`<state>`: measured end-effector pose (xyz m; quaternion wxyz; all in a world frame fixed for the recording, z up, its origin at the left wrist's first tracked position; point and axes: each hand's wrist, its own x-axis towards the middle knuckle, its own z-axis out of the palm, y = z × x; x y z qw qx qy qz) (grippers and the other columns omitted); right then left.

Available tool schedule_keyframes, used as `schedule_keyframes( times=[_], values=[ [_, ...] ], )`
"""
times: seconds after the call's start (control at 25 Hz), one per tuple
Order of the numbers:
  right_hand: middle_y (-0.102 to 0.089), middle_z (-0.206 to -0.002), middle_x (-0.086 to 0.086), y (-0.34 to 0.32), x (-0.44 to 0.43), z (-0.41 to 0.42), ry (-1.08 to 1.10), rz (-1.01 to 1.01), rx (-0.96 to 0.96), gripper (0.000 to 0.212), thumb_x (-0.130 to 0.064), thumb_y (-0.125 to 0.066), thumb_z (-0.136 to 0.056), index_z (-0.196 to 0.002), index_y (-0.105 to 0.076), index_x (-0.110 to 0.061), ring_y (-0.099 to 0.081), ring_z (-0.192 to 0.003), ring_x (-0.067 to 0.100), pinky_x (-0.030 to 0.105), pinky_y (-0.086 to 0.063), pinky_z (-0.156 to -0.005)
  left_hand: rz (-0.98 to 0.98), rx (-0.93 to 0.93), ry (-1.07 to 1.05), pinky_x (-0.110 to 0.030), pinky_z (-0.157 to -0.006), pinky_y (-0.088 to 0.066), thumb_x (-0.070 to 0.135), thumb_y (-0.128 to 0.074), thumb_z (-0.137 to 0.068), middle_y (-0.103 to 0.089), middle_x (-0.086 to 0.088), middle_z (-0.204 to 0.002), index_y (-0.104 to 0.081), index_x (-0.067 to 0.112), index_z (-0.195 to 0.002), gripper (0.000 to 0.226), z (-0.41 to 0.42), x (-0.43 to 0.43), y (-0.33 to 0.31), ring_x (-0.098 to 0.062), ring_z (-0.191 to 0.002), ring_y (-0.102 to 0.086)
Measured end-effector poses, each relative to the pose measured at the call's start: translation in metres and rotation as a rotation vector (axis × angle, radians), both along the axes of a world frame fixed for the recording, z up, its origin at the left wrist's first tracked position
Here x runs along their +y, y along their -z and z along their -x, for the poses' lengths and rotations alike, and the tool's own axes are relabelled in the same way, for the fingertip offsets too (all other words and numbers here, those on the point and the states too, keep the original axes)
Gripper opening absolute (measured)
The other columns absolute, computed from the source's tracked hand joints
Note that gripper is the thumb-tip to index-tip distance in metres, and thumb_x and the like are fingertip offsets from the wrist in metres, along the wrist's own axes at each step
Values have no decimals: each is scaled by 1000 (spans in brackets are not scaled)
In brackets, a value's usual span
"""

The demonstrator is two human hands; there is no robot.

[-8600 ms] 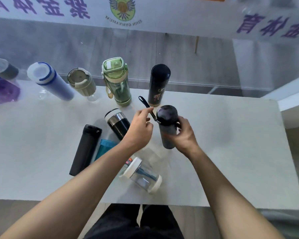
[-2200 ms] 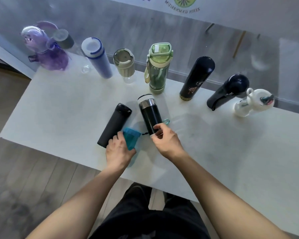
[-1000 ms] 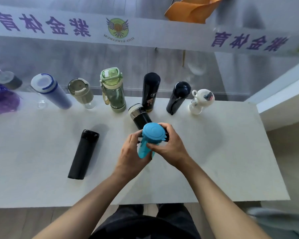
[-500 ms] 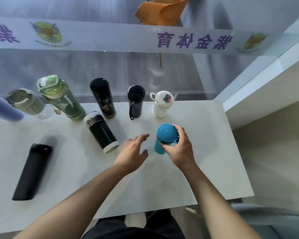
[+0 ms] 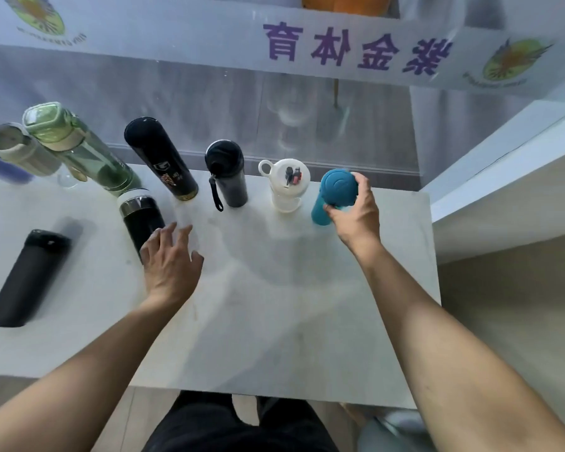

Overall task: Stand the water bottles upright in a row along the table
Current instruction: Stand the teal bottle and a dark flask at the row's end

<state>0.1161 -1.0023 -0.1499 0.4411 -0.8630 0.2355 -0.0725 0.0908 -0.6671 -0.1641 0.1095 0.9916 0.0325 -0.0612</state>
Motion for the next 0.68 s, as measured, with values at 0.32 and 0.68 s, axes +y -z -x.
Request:
schedule_keyframes(
  times=[0.32, 0.68],
  values=[
    [-47, -150, 7, 4, -10, -15, -27, 33, -19, 84, -14, -79, -81, -152, -35, -15, -45, -137, 23, 27, -33, -115, 10, 171, -251, -56, -106, -32, 24, -45, -97, -36, -8, -155, -26, 17, -152, 58, -2, 19, 2, -38, -139, -27],
    [-42, -150, 13, -6, -13, -7, 49, 74, 85, 106, -23, -84, -78, -160, -16, -22, -42, -138, 26, 26, -30, -114, 63, 60, -286, -57, -97, -42, 10, -57, -89, -35, -12, -149, -41, 17, -143, 56, -12, 48, 6, -45, -120, -39]
  ],
)
